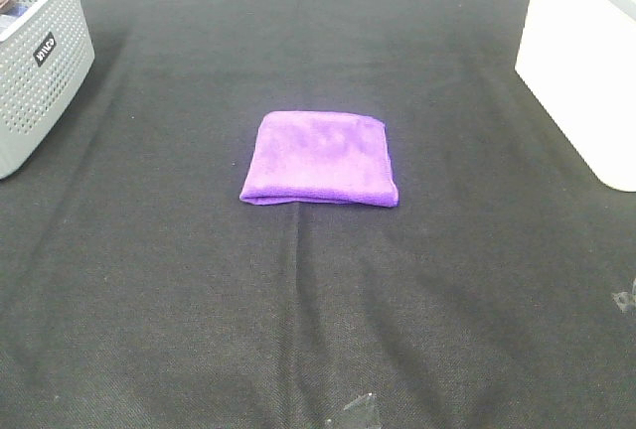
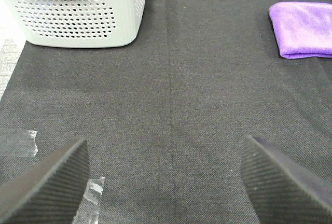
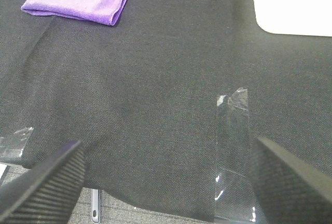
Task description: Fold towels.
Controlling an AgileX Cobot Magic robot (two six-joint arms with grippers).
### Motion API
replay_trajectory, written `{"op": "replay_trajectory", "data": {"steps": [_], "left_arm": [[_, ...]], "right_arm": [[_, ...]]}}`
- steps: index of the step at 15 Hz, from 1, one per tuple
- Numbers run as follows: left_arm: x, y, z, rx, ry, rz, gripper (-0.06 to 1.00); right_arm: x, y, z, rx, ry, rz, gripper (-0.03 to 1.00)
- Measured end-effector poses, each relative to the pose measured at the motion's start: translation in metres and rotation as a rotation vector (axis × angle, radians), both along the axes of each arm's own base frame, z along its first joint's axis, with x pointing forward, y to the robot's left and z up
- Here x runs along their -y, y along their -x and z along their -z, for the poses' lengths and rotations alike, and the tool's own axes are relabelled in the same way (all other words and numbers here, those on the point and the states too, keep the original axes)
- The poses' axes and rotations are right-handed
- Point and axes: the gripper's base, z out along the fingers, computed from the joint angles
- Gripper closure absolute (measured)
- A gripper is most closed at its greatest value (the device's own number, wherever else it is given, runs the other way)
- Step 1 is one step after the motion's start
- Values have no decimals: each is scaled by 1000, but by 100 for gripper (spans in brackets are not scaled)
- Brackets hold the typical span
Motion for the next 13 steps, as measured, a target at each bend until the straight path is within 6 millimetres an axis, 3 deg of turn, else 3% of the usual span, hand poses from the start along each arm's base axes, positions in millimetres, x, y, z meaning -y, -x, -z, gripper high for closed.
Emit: {"op": "replay_trajectory", "data": {"steps": [13], "left_arm": [[0,0,0,0,1,0,18]], "right_arm": [[0,0,0,0,0,0,14]]}}
